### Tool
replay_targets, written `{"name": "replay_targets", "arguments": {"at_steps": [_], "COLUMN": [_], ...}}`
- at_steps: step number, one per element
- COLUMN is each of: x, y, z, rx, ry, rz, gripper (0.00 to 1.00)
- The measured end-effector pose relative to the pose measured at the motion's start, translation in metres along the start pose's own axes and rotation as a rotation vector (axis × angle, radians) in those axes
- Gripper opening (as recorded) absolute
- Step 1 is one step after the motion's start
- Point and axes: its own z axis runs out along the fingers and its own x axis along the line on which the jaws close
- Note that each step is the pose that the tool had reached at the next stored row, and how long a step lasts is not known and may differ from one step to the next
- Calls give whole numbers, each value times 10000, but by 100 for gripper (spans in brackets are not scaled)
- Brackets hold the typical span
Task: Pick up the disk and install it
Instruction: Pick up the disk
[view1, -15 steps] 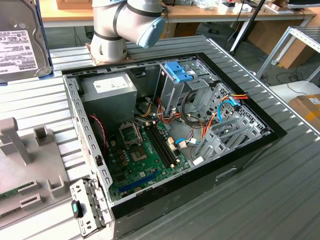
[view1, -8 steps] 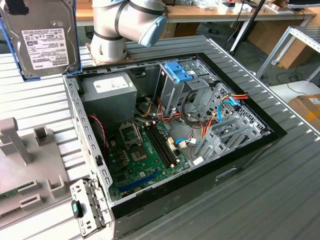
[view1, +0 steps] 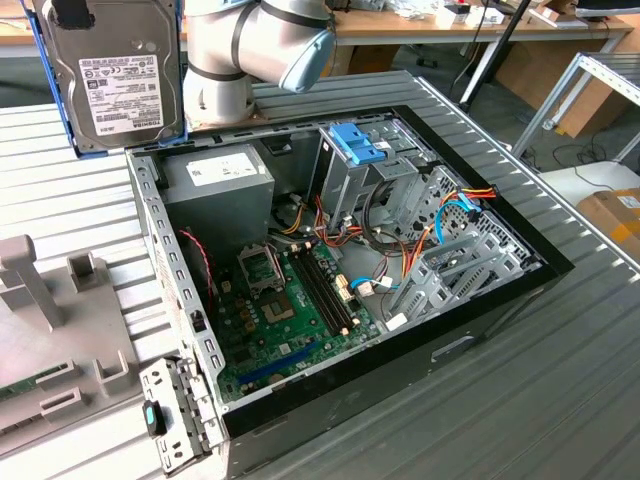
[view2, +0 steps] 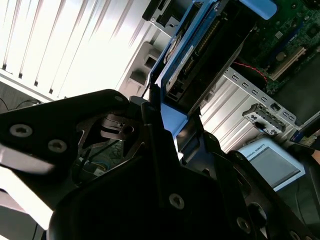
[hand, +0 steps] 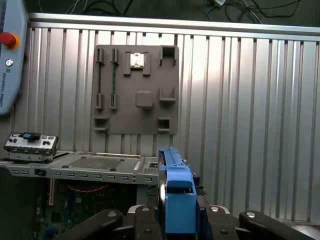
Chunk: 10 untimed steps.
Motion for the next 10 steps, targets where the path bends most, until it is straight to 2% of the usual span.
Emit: {"name": "replay_targets", "arguments": {"at_steps": [3,6,10], "x": [2,9,15], "y": [-49,-192,-316], "z": [-1,-4,-6], "rx": [0,0,0], "ry": [1,0,0], "rz": [-1,1,0], "gripper": [37,37,37]}}
